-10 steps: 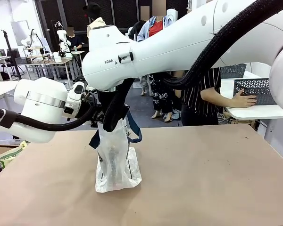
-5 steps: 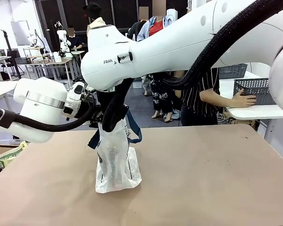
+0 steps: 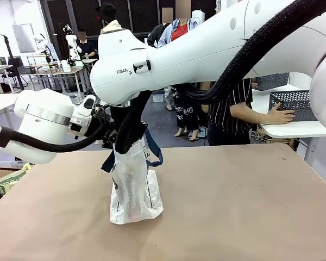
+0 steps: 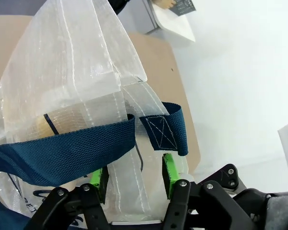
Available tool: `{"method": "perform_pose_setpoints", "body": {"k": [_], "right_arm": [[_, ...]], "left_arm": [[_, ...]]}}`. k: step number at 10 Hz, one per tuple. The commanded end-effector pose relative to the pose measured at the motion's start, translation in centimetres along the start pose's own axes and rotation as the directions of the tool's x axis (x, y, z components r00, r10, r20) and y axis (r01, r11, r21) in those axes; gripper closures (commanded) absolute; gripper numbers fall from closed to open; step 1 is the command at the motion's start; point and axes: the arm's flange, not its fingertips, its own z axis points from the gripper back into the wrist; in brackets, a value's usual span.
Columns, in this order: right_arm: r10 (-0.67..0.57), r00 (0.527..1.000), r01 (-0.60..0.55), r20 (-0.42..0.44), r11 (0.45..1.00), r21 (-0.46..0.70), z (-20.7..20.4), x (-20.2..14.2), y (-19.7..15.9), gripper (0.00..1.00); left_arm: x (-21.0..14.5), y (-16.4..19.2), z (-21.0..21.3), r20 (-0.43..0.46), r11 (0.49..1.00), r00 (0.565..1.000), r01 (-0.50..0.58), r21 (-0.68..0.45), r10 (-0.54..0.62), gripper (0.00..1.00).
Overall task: Transfer purchased items from the store into the shopping bag.
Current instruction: Move the Reusable shopping bag to the right side of the table.
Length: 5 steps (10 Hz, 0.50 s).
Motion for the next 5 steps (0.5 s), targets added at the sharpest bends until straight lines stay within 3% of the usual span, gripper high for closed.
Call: {"method": "perform_pose_setpoints", "body": {"k": [1, 5], "right_arm": [[-0.019, 1.0, 0.02, 0.018, 0.998, -0.053, -1.4, 1.3, -0.2, 1.0], [-0.047, 0.999, 0.048, 0.015, 0.997, -0.065, -1.4, 1.4, -0.3, 1.0]], "left_arm": [[-0.6, -2.1, 0.9, -0.082, 0.998, 0.997, 0.007, -0.068, -0.013, 0.4], [-0.6, -1.8, 2.1, -0.119, 0.995, 0.993, 0.008, -0.097, -0.019, 0.4]]}}
